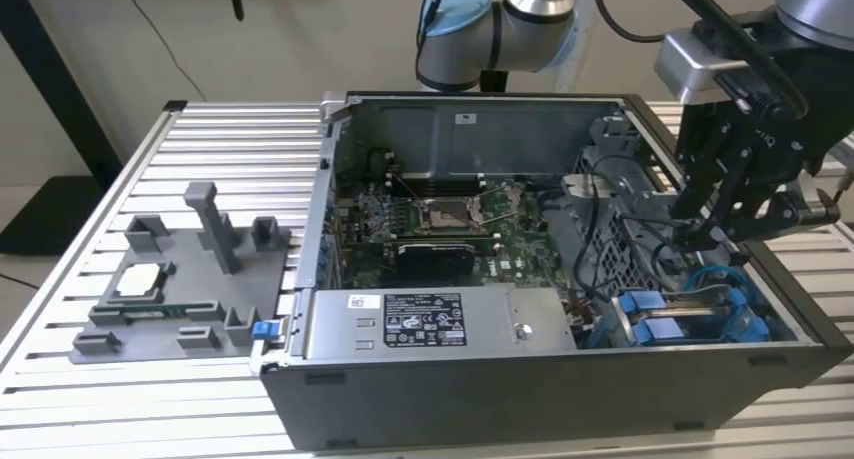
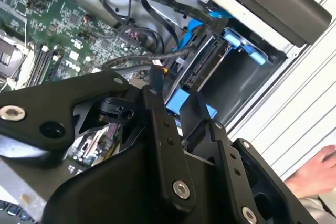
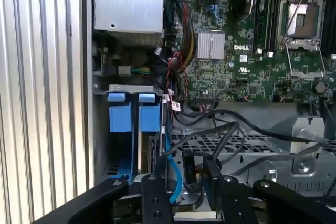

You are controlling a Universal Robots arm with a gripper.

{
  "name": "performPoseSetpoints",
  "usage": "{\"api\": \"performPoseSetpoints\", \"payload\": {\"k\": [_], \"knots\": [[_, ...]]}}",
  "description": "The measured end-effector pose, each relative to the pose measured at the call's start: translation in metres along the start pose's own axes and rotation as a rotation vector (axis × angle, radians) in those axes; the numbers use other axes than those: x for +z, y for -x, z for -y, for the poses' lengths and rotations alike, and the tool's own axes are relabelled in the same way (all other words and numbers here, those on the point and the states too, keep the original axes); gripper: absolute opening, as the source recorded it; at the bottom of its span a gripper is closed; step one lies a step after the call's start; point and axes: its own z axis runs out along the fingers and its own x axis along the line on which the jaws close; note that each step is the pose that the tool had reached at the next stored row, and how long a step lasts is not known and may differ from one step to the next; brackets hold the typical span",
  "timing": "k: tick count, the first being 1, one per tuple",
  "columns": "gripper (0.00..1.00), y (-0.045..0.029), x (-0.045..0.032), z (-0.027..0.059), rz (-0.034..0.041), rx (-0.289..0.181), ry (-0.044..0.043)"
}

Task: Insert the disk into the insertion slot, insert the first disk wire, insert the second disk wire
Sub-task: 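Insert the first disk wire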

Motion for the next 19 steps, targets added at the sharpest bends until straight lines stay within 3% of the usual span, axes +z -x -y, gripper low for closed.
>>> {"api": "performPoseSetpoints", "payload": {"k": [9,16,19], "knots": [[1.0,-0.0003,0.0028,-0.0005,0.0084,-0.12,0.008],[1.0,-0.0004,0.0038,-0.0007,0.0201,-0.124,0.0018],[1.0,-0.0006,0.0047,-0.0012,0.0212,-0.124,-0.0031]]}}
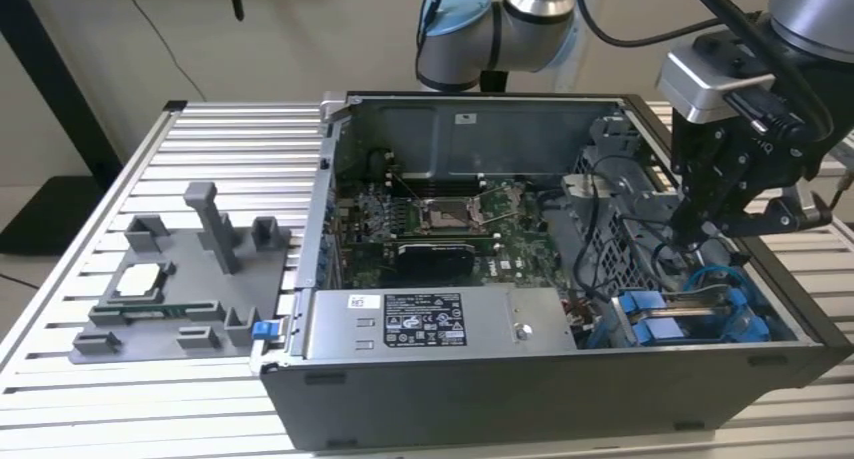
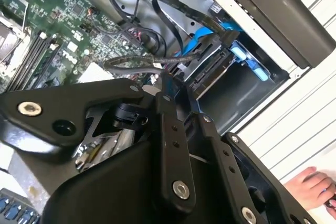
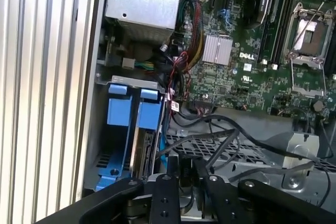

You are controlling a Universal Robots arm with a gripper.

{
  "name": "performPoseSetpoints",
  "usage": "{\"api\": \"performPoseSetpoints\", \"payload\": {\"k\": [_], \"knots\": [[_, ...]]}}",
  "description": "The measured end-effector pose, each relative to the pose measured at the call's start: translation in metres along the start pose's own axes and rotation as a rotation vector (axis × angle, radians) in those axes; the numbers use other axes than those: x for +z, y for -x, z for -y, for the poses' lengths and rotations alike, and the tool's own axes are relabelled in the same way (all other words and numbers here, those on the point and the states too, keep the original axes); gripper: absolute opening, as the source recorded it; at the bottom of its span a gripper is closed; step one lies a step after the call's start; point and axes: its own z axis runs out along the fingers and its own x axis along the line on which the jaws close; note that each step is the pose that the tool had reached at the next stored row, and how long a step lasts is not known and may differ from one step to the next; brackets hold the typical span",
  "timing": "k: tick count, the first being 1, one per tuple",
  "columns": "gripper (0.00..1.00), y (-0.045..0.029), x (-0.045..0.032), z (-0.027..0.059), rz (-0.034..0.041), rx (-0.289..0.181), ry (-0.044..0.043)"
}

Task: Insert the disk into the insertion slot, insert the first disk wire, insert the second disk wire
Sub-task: 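Insert the first disk wire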

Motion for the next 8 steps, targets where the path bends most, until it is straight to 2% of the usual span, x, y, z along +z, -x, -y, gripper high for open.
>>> {"api": "performPoseSetpoints", "payload": {"k": [3,6,7,8], "knots": [[1.0,-0.0001,0.0012,-0.0003,-0.0001,-0.001,-0.0064],[1.0,-0.0002,0.0017,-0.0004,-0.0003,-0.001,-0.0077],[0.0,-0.0002,0.0017,-0.0005,-0.0003,-0.001,-0.0078],[0.0,-0.0002,0.0018,-0.0005,-0.0002,-0.001,-0.0078]]}}
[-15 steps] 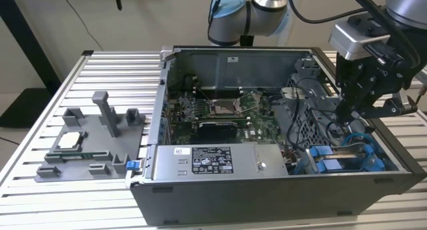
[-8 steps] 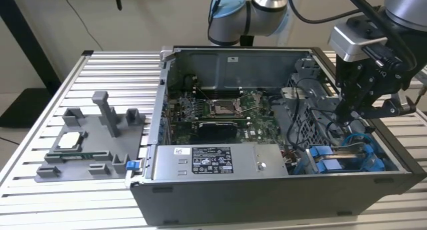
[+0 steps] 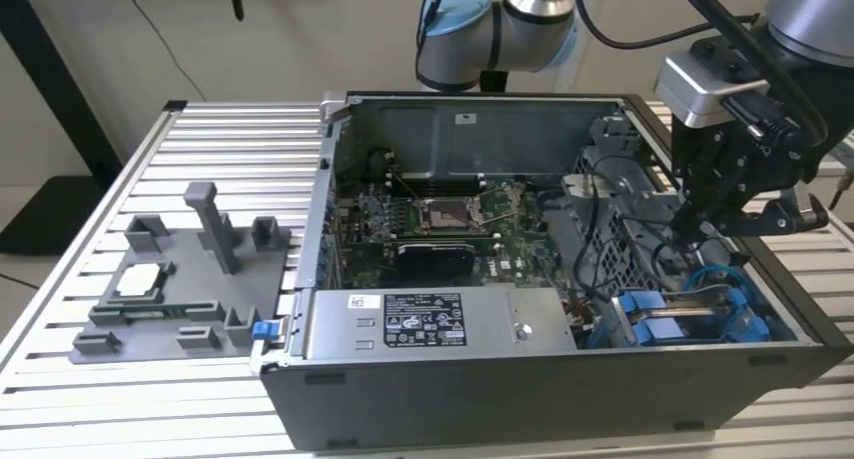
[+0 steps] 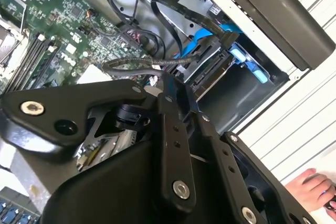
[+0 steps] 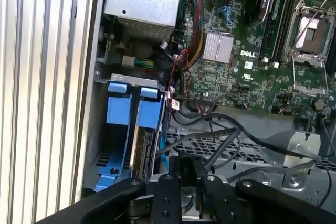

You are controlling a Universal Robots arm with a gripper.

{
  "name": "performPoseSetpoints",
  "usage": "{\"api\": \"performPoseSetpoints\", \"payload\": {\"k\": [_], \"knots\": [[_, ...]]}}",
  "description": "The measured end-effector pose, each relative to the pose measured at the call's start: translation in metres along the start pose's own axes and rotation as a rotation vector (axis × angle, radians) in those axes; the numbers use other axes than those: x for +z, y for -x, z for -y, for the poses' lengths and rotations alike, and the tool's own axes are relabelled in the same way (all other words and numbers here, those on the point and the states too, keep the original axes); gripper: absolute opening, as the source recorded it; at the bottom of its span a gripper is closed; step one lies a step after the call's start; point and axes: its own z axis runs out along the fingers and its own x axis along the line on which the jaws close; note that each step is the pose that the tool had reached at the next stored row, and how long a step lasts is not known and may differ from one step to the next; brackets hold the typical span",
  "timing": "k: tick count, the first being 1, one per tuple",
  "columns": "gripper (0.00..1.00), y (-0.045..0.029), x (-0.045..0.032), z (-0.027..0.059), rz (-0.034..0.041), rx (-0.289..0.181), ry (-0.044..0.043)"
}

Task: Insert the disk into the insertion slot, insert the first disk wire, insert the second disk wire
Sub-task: 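Insert the first disk wire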

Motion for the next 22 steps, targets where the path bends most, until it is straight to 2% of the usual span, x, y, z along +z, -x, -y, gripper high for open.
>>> {"api": "performPoseSetpoints", "payload": {"k": [8,9,13,15,18,22], "knots": [[0.0,-0.0001,0.0008,0.0002,-0.0006,0.0,0.0001],[0.0,-0.0002,0.0012,0.0005,-0.0037,0.0,0.0004],[0.0,-0.001,0.0027,0.0037,-0.0279,-0.002,0.004],[0.0,-0.0016,0.0031,0.0062,-0.0363,-0.002,0.0052],[0.0,-0.0025,0.0041,0.0086,-0.0418,-0.001,0.0057],[0.0,-0.0035,0.0063,0.0085,-0.0448,0.017,0.0043]]}}
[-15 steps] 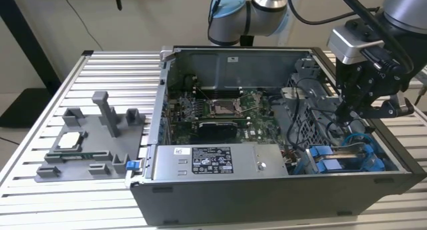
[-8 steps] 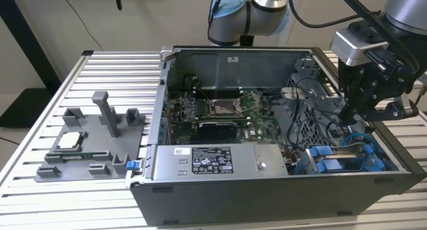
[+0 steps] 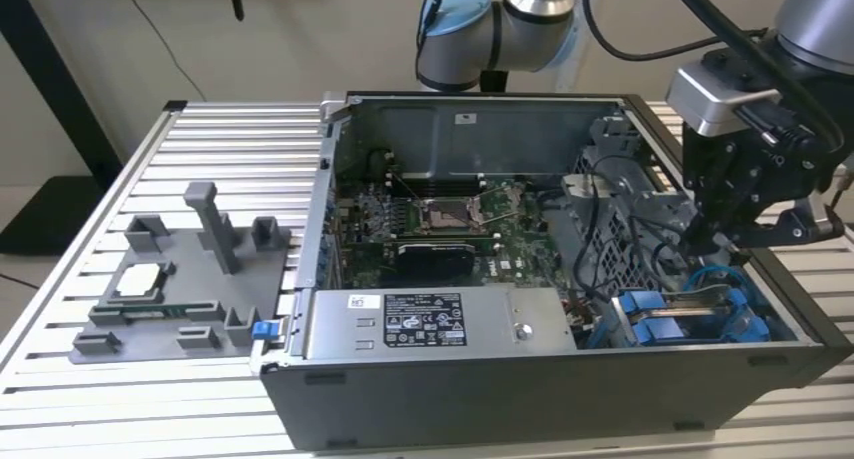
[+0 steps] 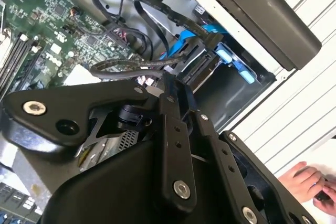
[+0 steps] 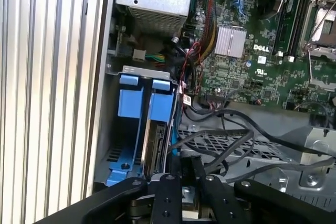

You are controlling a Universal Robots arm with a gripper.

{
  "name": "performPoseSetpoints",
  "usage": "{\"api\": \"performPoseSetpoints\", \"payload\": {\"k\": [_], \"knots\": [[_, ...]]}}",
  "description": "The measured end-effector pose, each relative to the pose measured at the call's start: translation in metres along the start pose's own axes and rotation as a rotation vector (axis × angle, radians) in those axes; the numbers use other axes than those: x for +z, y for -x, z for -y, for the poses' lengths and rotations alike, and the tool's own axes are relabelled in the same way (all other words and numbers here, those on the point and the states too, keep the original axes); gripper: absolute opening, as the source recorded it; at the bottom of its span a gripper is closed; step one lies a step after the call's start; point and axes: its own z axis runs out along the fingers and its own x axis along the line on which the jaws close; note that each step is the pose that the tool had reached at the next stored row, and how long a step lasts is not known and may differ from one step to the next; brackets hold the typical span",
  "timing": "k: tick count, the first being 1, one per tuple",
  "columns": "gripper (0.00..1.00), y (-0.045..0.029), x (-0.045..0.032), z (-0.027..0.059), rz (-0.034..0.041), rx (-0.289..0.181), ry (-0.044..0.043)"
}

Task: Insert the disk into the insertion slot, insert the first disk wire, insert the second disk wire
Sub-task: 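Insert the first disk wire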

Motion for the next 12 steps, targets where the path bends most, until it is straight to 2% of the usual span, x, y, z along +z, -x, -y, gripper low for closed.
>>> {"api": "performPoseSetpoints", "payload": {"k": [6,12], "knots": [[0.0,-0.0003,0.0044,-0.0003,-0.0076,0.09,-0.0059],[0.0,-0.0006,0.0071,-0.0006,-0.0137,0.152,-0.01]]}}
